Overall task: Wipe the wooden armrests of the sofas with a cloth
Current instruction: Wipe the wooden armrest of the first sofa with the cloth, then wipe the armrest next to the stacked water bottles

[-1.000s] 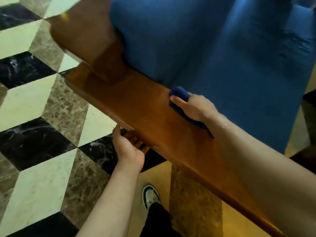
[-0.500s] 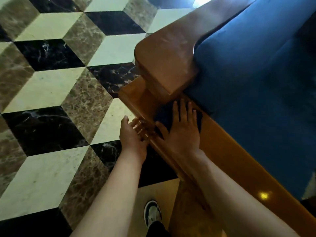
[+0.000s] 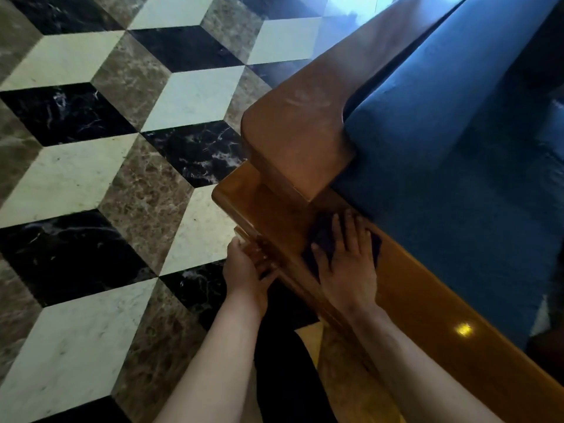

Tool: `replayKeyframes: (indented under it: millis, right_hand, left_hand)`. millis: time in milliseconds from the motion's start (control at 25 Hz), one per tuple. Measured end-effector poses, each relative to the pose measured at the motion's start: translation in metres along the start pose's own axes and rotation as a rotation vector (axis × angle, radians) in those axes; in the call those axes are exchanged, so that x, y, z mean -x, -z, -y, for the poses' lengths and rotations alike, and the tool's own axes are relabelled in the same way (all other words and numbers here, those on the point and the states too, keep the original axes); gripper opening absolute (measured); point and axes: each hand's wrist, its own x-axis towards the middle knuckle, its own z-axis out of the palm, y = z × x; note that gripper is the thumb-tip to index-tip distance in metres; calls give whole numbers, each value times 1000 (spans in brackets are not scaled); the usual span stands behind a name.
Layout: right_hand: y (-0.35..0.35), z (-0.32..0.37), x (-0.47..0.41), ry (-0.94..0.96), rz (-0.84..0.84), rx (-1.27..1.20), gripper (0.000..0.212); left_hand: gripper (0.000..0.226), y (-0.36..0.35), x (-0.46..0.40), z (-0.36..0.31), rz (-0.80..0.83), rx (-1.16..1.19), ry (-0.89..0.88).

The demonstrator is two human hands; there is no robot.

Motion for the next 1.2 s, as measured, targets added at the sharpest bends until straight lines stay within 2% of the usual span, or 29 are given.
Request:
replayKeyframes:
  millis: [40,80,120,160,280,360,480,560,640,680,760,840,880,920,1000,1200]
  right_hand:
    - [2,15,-13,-245,-41,-77,75]
    - [4,36,-25,-409,-81,-126,73]
    - [6,58,-34,-483,-95,-151,72]
    - [3,72,-37,-468,-94,-157,71]
    - [-13,76,-23,-240,-115,-154,70]
    - [-24,80,5,-148,-109,-66,68]
    - [-38,115,20,39,-30,43,80]
    - [-35,144,-1,238,-66,57,65]
    - [-30,167,-45,369,-188,-23,44]
    - [-26,177,-66,399,-209,-68,40]
    - [-12,205,-103,405,-89,-188,41]
    - [-5,230,-128,225,151,-492,50]
    - [5,247,-146,77,194,-708,58]
    - [17,265,-164,-66,198,-925,65]
    - [48,300,-206,-258,134,-1244,66]
    - [134,360,-316,-536,5,-1586,39]
  left_hand:
    - [56,-3,-1,-7,-12,-29,13]
    - [58,-5,-2,-15,-20,-52,34]
    - [59,-6,-5,-22,-26,-63,46]
    - [60,-7,-9,-28,-45,-70,46]
    - [63,-16,-27,-53,-66,-87,115]
    - [66,-26,-34,-63,-62,-157,164]
    - [70,-31,-26,-75,32,-184,194]
    - [69,-24,-28,-94,9,-237,162]
    - [64,-17,-48,-119,-63,-264,234]
    - [63,-13,-59,-133,-74,-243,272]
    - [59,-7,-76,-164,-38,-217,287]
    - [57,0,-77,-185,-22,-215,275]
    - [58,-1,-81,-205,-1,-226,239]
    - [60,-4,-83,-226,24,-232,190]
    - [63,-17,-89,-277,129,-268,119]
    - [74,-74,-100,-419,455,-673,-67]
